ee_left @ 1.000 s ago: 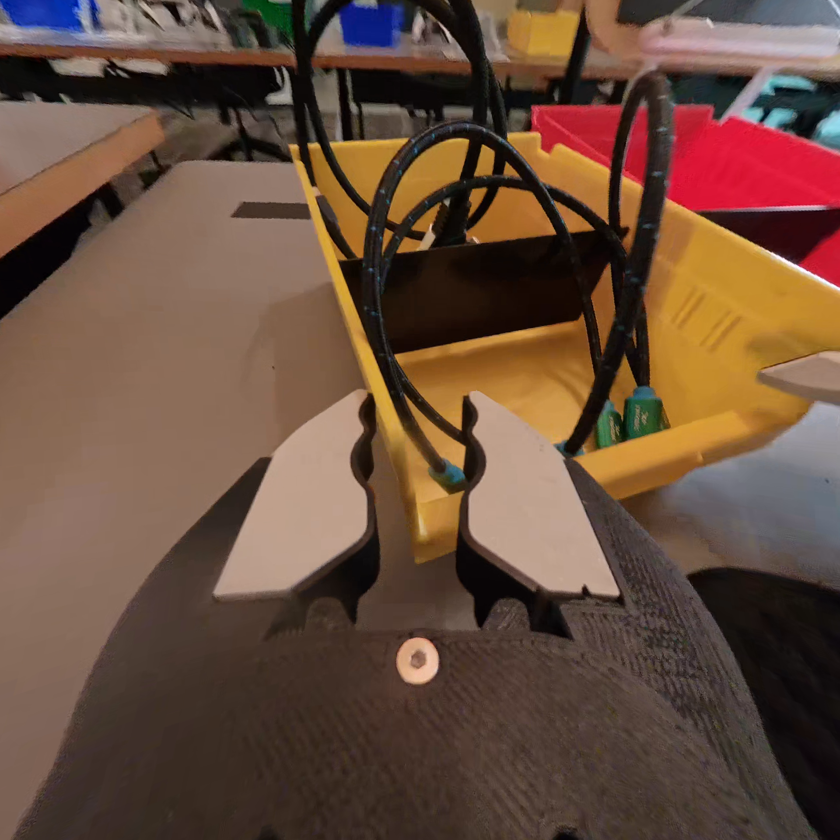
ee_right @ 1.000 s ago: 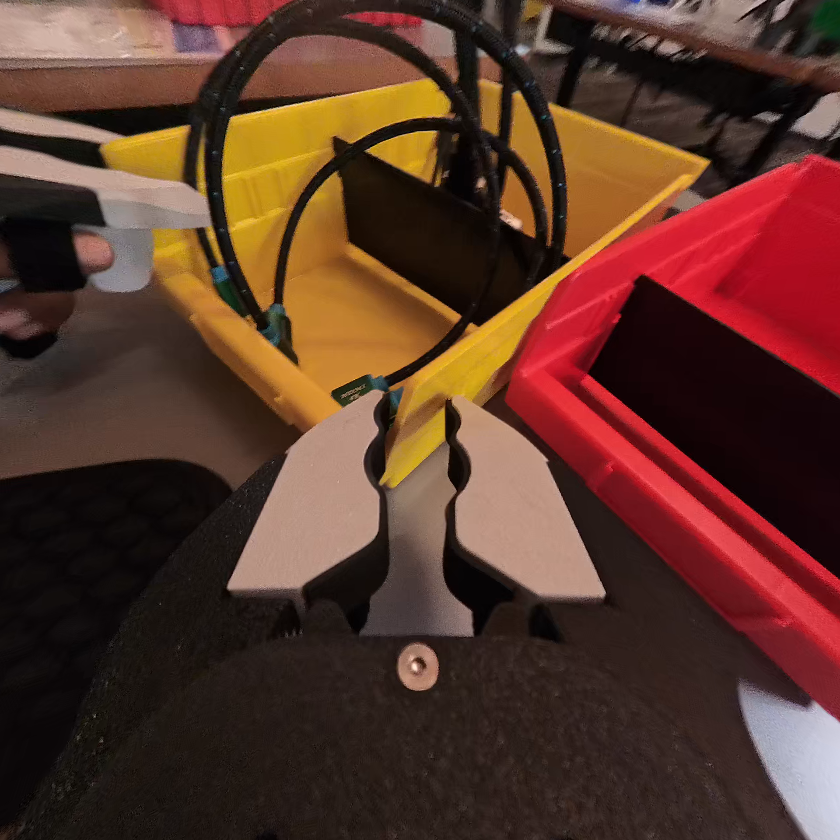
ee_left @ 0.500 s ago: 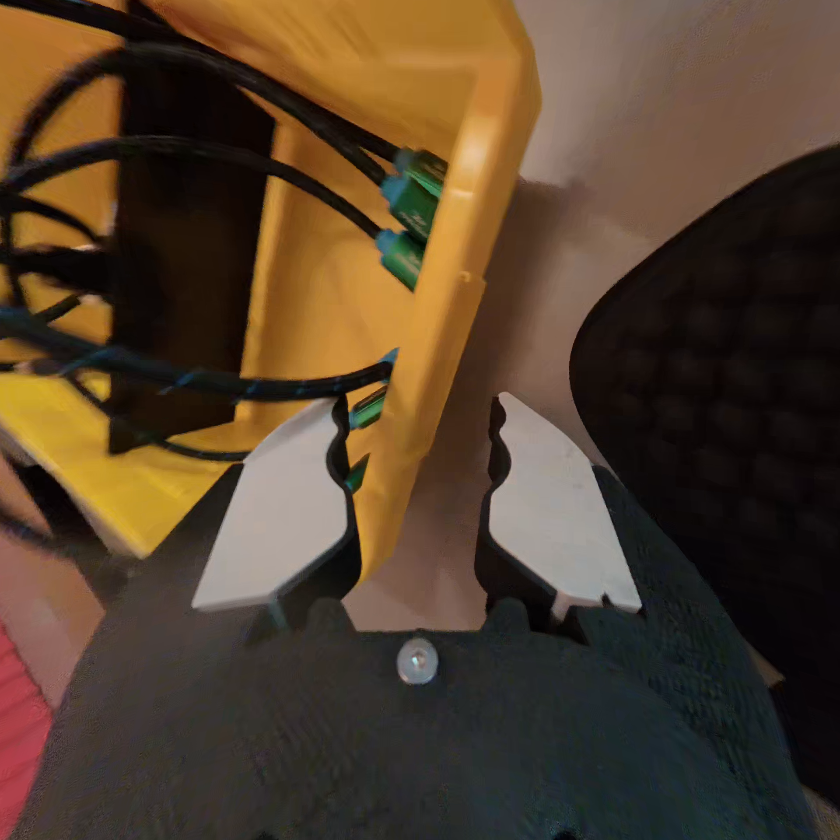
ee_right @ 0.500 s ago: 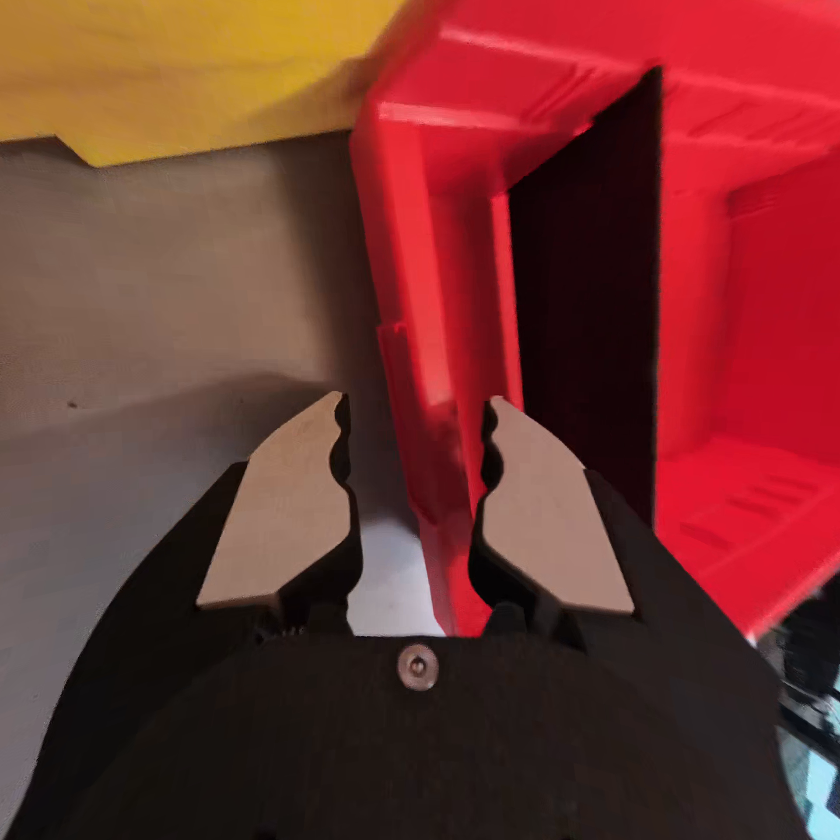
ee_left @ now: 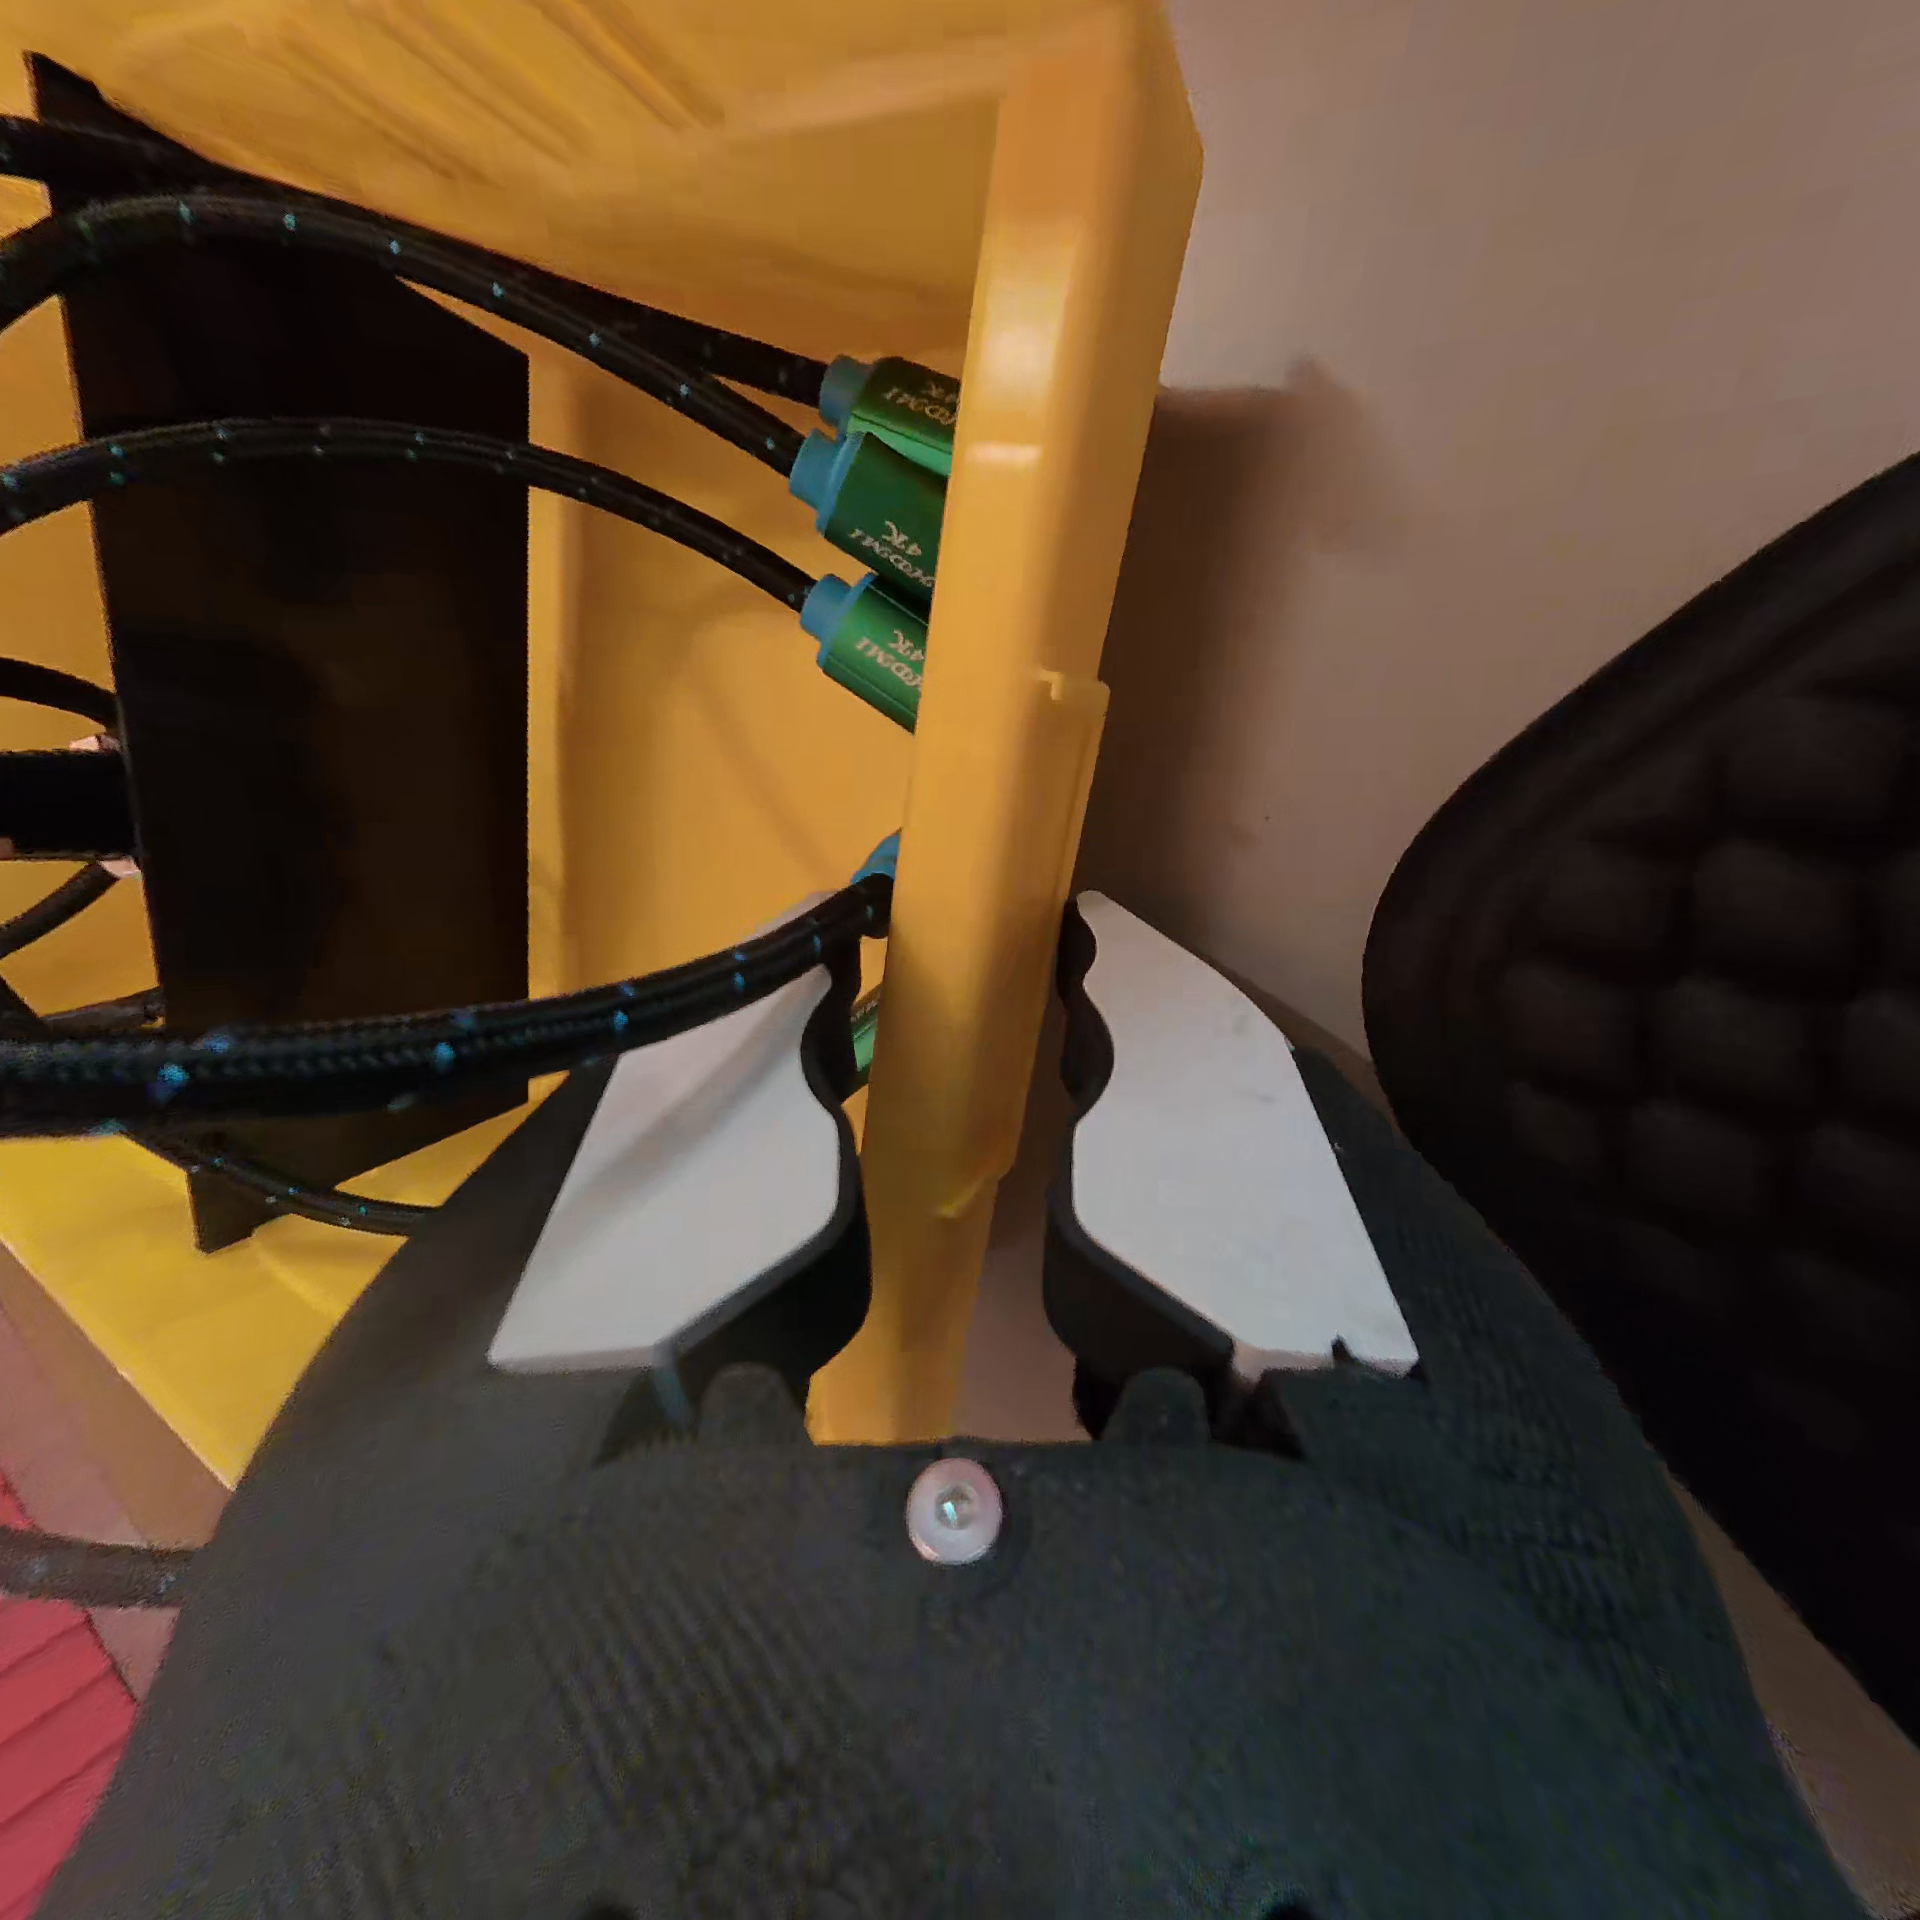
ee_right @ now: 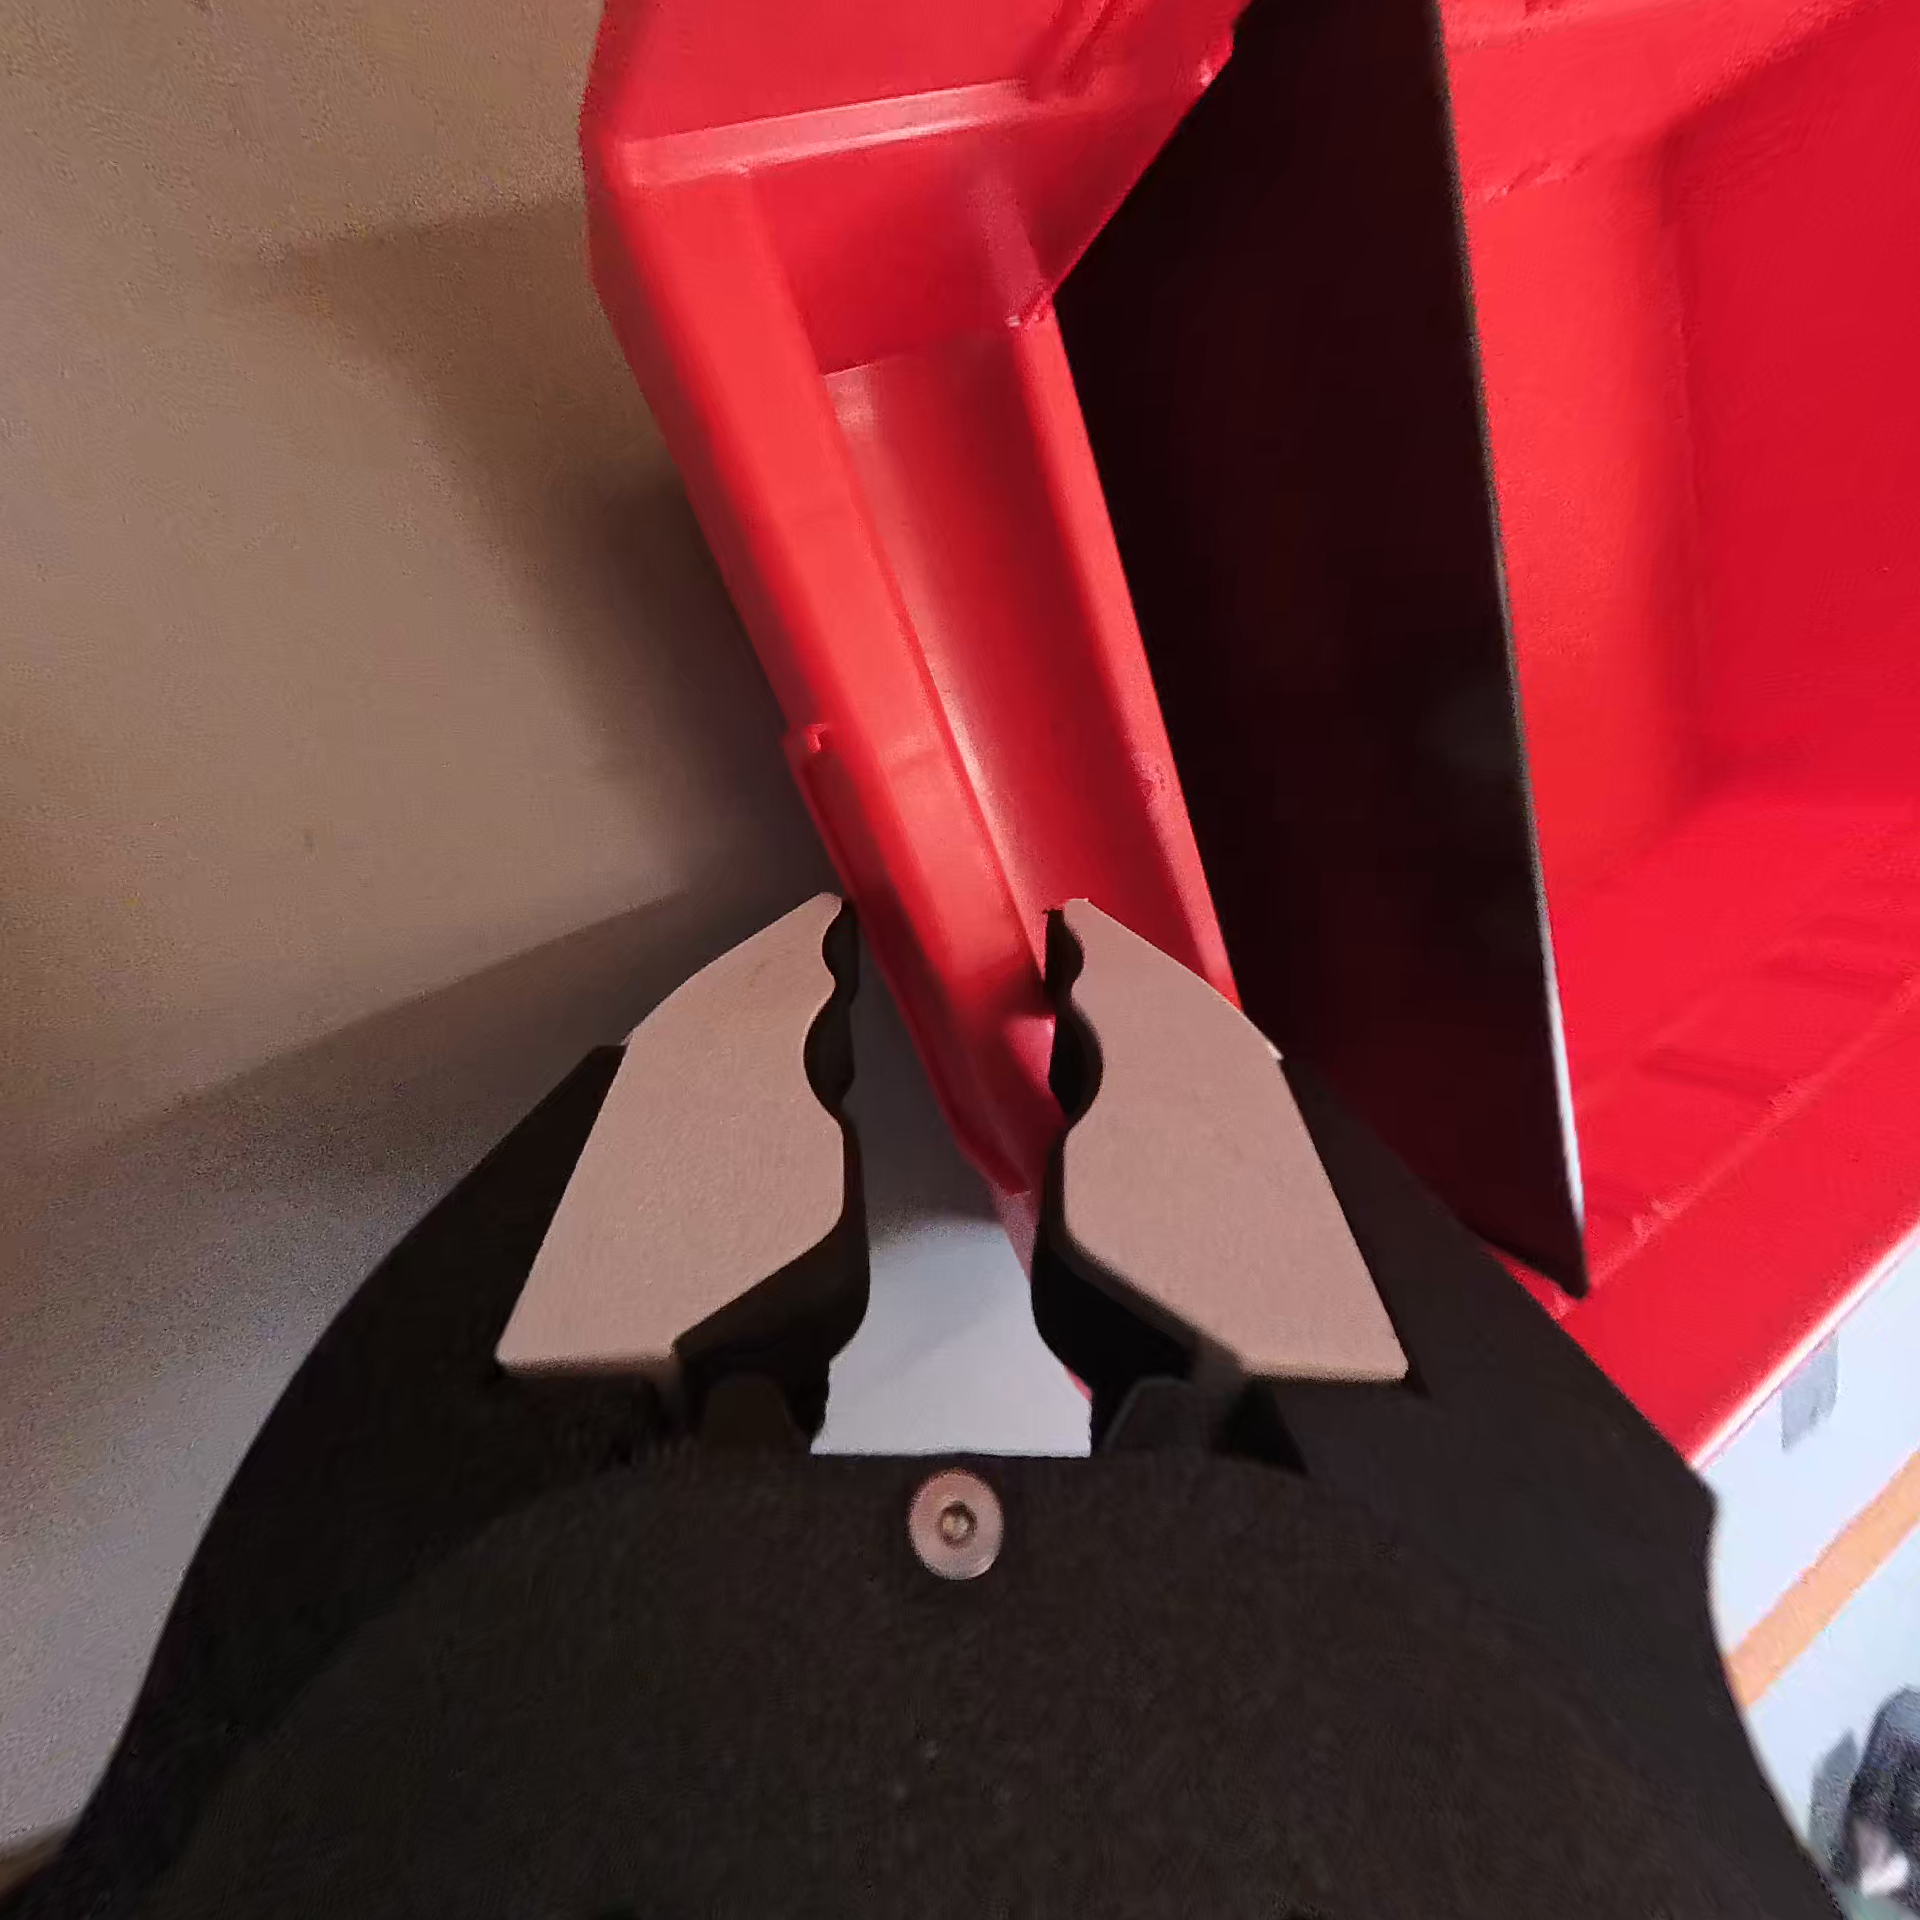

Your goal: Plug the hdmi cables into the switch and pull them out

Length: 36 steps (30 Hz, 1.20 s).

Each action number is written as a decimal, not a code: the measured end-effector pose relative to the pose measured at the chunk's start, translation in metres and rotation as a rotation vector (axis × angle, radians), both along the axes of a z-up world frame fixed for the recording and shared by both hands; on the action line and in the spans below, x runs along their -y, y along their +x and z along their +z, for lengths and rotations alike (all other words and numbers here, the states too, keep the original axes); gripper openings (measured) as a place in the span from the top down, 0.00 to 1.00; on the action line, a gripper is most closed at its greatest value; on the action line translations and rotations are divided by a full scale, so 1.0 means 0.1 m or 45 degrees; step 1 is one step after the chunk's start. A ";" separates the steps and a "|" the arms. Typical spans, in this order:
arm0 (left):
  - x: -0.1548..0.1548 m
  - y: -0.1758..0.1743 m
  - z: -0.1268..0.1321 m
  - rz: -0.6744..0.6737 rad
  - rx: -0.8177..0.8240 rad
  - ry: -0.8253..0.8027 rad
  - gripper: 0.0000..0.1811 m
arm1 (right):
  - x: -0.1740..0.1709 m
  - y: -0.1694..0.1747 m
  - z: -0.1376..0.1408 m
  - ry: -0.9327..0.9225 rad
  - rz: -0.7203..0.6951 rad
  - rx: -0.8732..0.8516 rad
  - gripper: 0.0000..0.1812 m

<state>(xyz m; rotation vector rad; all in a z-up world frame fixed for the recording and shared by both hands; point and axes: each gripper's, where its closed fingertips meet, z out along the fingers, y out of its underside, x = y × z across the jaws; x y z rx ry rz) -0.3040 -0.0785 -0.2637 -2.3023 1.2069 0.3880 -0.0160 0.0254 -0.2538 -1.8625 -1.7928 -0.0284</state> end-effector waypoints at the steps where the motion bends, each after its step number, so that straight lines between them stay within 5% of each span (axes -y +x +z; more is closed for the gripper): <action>1: -0.01 0.03 0.00 -0.007 0.001 0.003 0.79 | 0.01 0.14 0.00 0.010 -0.026 0.000 0.81; 11: -0.38 0.13 0.02 0.044 -0.015 0.059 0.79 | -0.52 1.24 -0.01 0.079 -0.254 0.061 0.83; 23: -1.17 -0.45 0.04 0.215 -0.071 0.120 0.80 | -1.22 1.55 0.05 0.078 -0.411 0.115 0.80; 31: -1.07 -0.41 0.53 0.269 0.237 0.352 0.75 | -0.81 0.48 0.84 0.032 -0.381 -0.912 0.78; 36: -0.89 -0.37 1.14 0.281 0.599 0.524 0.78 | -0.78 0.18 0.83 0.061 -0.401 -1.283 0.79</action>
